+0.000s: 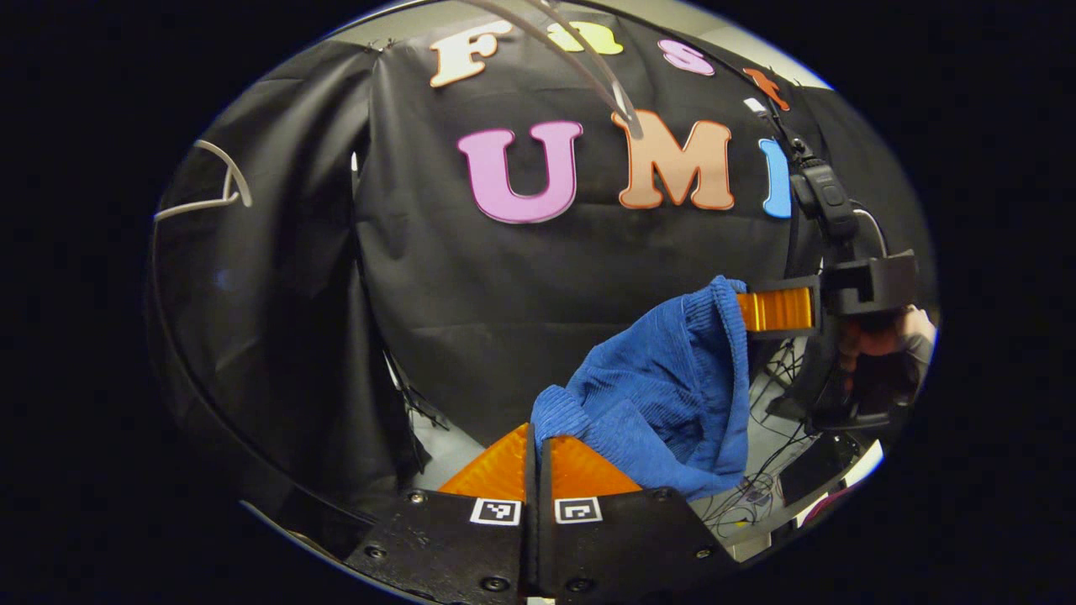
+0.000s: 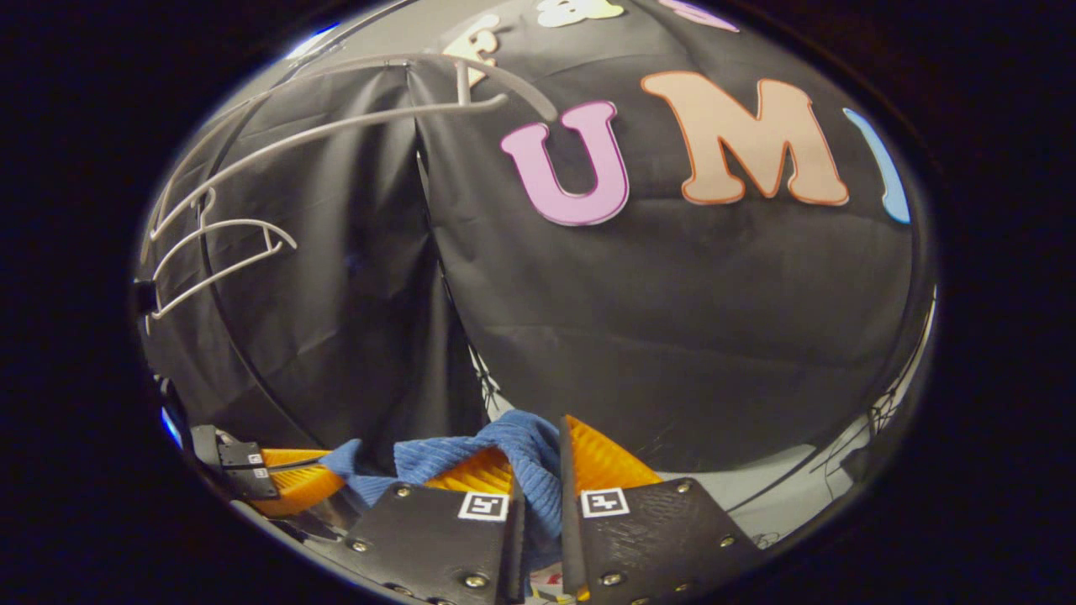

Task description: Grasp the clothes on the hanger with both hands and then place them into the laundry hamper below.

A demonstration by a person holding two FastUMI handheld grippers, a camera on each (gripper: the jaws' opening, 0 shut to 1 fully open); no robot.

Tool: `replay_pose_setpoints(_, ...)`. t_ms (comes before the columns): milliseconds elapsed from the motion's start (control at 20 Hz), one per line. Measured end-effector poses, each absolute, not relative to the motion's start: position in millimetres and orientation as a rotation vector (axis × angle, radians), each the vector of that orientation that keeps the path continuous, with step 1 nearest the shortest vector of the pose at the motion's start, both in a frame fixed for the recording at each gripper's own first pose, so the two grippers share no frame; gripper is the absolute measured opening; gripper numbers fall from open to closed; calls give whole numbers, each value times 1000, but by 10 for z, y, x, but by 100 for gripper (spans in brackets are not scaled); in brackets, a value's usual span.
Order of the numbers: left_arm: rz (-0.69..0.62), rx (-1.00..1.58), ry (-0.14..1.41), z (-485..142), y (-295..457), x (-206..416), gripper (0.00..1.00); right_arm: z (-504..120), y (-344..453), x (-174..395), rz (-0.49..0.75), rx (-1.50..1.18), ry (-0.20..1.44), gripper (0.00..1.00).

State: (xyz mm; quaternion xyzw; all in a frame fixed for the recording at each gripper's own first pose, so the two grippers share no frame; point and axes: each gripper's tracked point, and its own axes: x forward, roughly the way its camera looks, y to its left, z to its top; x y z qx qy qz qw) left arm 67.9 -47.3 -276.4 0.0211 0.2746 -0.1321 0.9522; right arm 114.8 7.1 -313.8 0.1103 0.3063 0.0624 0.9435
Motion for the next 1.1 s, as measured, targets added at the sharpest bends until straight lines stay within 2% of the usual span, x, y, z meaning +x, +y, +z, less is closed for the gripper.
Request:
replay_pose_setpoints(300,-312,-24,706,-2913,-782,800,1,-3669,75,836,108,229,753,17)
replay_pose_setpoints(500,-290,-67,828,-3270,-907,764,1,-3881,104,651,102,231,816,17)
replay_pose_setpoints(800,-302,-113,968,-3715,-996,542,8,-3905,133,615,94,266,822,17)
replay_pose_setpoints(850,-306,-107,970,-3737,-1047,560,17,-3910,138,621,96,268,824,17)
replay_pose_setpoints(950,-305,-90,973,-3718,-1043,537,46,-3913,154,617,97,266,827,17)
replay_pose_setpoints(1000,-305,-89,981,-3730,-1010,527,48,-3925,155,602,98,269,829,17)
replay_pose_setpoints(1050,-305,-92,989,-3744,-998,503,46,-3927,159,599,97,273,831,17)
replay_pose_setpoints(1100,-304,-95,992,-3747,-990,493,52,-3931,162,596,95,277,834,17)
